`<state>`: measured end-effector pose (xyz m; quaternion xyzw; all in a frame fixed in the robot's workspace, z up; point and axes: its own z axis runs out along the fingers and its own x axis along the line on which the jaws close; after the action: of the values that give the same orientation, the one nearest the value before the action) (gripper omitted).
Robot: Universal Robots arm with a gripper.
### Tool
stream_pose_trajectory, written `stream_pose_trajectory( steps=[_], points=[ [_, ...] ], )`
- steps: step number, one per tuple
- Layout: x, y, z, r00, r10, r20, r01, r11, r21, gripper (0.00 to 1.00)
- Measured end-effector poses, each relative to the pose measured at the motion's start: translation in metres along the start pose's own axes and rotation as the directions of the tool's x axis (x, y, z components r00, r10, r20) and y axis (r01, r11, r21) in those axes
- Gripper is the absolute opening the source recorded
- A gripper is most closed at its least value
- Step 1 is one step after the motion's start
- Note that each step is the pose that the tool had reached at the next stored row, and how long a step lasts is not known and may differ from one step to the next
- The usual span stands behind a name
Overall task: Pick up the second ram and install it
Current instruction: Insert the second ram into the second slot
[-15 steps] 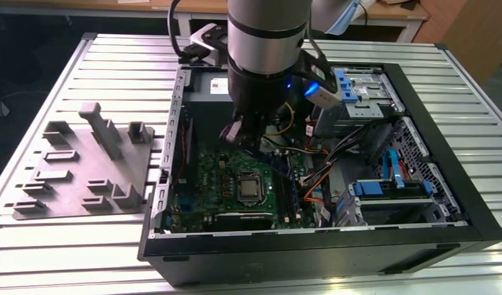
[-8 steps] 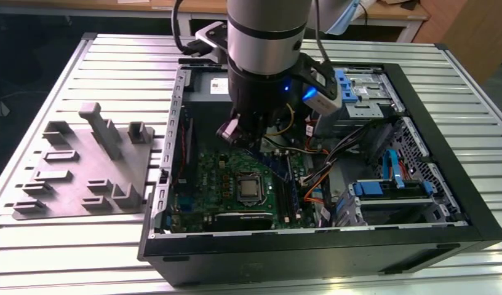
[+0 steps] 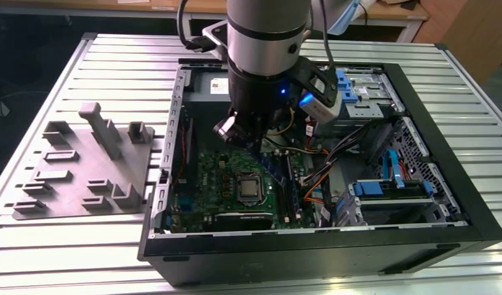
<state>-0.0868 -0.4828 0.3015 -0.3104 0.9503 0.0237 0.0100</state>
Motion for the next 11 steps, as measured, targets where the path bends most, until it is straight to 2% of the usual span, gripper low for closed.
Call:
stream_pose_trajectory(
  steps=[3, 6, 9, 11],
  points=[
    [0.0000, 0.0000, 0.0004, 0.9985, 0.056, 0.0022, -0.056, 0.9985, 0.0019, 0.11],
    [0.0000, 0.0000, 0.0009, 0.9940, 0.109, 0.0045, -0.109, 0.9940, 0.0035, 0.11],
    [0.0000, -0.0001, 0.0013, 0.9867, 0.162, 0.0067, -0.162, 0.9867, 0.0050, 0.11],
    [0.0001, -0.0001, 0.0016, 0.9800, 0.199, 0.0084, -0.199, 0.9800, 0.0060, 0.11]
  ],
)
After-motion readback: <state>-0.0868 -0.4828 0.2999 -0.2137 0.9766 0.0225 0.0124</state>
